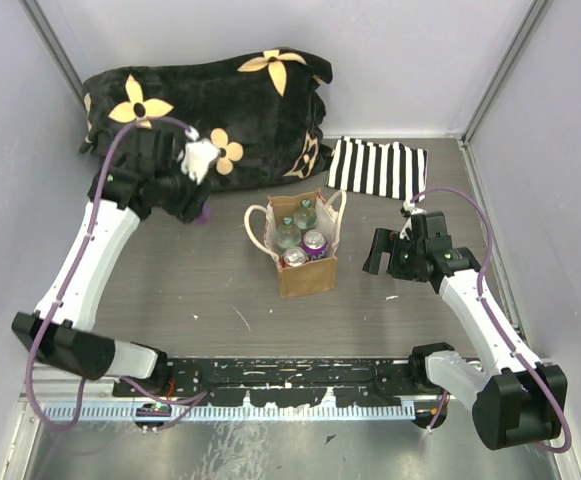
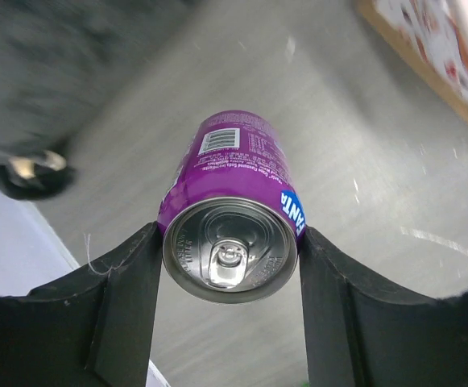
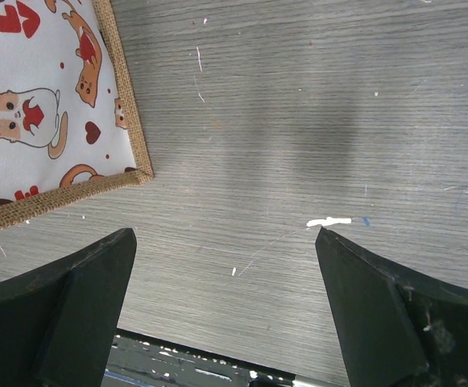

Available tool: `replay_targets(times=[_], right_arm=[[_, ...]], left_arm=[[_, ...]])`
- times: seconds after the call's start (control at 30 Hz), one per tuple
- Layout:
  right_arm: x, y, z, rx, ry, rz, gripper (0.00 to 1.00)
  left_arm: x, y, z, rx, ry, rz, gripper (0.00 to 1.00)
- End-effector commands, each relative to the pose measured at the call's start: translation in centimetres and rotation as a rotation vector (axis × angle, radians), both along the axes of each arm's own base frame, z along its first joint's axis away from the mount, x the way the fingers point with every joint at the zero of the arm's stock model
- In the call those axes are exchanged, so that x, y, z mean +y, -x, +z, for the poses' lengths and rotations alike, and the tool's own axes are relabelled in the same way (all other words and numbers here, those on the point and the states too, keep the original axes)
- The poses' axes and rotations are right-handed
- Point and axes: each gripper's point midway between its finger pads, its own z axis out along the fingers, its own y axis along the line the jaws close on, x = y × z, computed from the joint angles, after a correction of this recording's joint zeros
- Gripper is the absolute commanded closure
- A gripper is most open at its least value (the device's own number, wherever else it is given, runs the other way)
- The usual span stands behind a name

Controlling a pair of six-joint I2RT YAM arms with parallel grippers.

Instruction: Place the beverage into the canvas bag

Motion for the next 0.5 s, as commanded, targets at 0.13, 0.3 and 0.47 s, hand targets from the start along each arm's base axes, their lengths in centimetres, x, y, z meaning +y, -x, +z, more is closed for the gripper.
replay_targets(times=[0.13, 0.3, 0.47], right_arm=[[0.2, -0.7, 0.8, -0.042, -0.018, 0.002, 0.0], [0.3, -0.7, 0.9, -0.043, -0.02, 0.003, 0.0], [0.2, -0.9, 1.2, -0.049, -0.019, 0.0, 0.0]], left_arm=[[-3.3, -10.3, 15.7, -0.391, 0.239, 0.065, 1.0], [-8.4, -10.9, 19.3, -0.417, 0.362, -0.03, 1.0], [-15.6, -7.3, 18.1, -0.341, 0.411, -0.227, 1.0]])
